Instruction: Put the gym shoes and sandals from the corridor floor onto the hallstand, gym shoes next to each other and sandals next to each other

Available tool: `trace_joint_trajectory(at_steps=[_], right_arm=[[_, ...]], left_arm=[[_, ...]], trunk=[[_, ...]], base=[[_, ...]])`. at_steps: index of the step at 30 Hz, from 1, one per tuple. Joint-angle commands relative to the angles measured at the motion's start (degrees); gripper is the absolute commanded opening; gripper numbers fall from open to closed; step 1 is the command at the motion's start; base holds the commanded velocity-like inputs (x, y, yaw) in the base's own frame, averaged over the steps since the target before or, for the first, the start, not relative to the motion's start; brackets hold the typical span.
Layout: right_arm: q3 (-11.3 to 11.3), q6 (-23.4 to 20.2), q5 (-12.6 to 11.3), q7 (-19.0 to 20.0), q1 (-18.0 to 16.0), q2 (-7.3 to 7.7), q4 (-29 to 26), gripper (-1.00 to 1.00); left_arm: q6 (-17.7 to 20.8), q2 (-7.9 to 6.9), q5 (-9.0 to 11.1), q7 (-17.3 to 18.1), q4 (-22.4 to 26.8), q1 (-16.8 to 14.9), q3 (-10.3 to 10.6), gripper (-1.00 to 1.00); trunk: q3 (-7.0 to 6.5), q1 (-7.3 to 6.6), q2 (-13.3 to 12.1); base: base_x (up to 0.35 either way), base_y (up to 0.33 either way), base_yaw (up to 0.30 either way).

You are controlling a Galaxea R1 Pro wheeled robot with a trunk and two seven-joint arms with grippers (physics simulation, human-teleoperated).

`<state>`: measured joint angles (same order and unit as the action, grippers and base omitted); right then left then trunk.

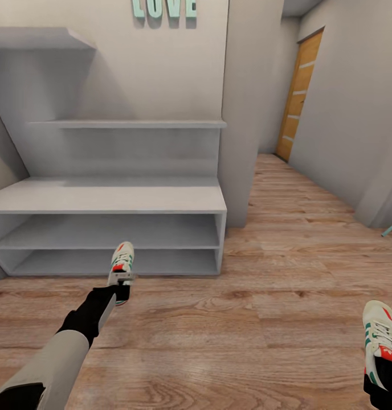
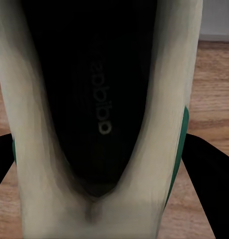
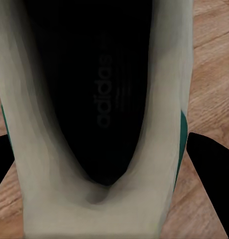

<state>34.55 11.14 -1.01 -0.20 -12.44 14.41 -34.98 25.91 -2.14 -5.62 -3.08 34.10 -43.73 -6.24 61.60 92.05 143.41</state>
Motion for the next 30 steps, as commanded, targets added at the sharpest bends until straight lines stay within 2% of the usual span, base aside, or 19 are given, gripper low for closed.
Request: trace_joint_trajectory(at_steps=[1, 7, 30], right_arm=[[0.0, 0.2, -0.1, 0.0, 0.0, 0.0, 0.1, -1.0], [0.0, 0.2, -0.1, 0.0, 0.0, 0.0, 0.0, -1.0], [0.1, 0.2, -0.1, 0.0, 0.0, 0.0, 0.0, -1.0]], left_arm=[[0.3, 0.05, -0.6, 0.2, 0.1, 0.0, -0.2, -1.0], [0.3, 0.11, -0.6, 0.2, 0.1, 0.0, -0.1, -1.0], [0.0, -0.05, -0.6, 0.3, 0.0, 0.3, -0.1, -1.0]], trunk=[[0.05, -0.01, 0.0], [0.06, -0.01, 0.0], [0.06, -0.01, 0.0]], base=[[0.0, 0.0, 0.0], [0.18, 0.0, 0.0], [0.328, 0.0, 0.0]])
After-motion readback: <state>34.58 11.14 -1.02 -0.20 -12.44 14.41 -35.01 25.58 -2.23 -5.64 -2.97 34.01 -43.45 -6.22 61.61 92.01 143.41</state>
